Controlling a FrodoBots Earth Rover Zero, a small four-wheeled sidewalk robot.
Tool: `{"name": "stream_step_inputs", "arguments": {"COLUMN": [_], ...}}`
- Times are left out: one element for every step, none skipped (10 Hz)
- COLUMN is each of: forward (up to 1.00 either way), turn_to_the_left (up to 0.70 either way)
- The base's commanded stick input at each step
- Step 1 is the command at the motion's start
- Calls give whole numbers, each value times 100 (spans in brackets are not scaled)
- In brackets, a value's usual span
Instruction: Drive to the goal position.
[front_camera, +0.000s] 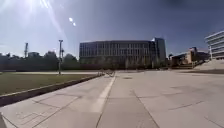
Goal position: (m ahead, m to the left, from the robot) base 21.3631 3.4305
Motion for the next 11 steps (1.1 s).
{"name": "stream_step_inputs", "arguments": {"forward": [6,6,6,6,6,6,6,6,6,6,6], "turn_to_the_left": [0,0,0,0,0,0,0,0,0,0,0]}}
